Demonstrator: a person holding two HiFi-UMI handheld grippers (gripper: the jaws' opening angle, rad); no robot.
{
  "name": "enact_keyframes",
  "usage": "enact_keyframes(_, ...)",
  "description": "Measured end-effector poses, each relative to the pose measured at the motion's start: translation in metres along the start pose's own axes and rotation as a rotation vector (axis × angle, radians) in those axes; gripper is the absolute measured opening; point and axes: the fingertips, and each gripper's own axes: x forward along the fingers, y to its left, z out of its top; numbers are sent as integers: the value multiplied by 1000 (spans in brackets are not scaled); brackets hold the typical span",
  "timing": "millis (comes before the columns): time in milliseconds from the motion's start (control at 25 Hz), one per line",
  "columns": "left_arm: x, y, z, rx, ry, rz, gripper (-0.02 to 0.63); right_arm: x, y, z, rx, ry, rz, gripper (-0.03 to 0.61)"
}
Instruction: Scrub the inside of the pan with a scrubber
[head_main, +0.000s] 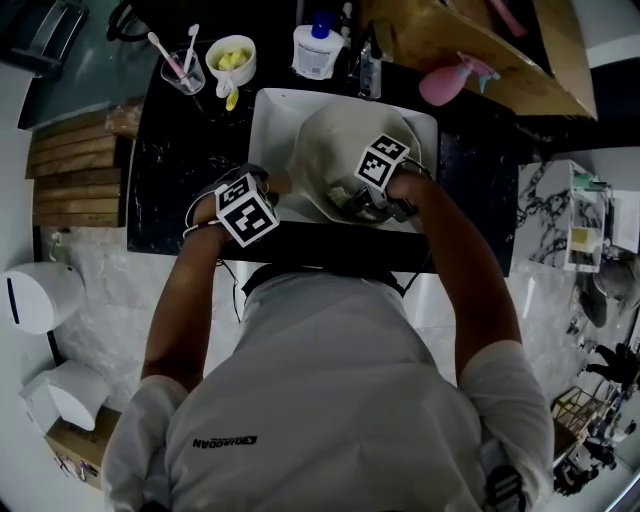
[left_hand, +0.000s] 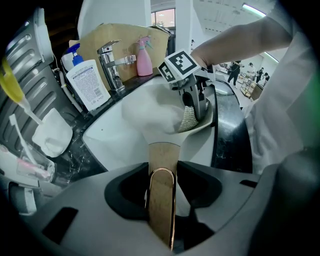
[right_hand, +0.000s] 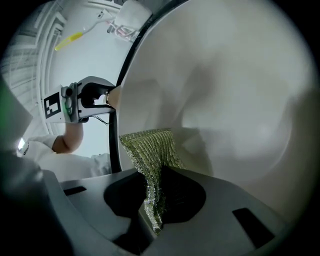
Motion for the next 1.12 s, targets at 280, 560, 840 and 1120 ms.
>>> enact_keyframes(280, 2, 1, -4, -6, 13, -11, 189, -20, 6, 17, -55, -130, 40, 89)
enact_keyframes(560, 0, 1, 0, 0, 4, -3, 187, -74, -22, 81, -311, -473, -344, 87)
enact_keyframes(840, 1, 2, -1, -9, 15, -17, 187, -126, -52, 118, -594, -458, -962, 89)
enact_keyframes(1120, 2, 1, 0, -20, 23, -25, 188, -104, -82, 135, -739, -288, -1123, 97)
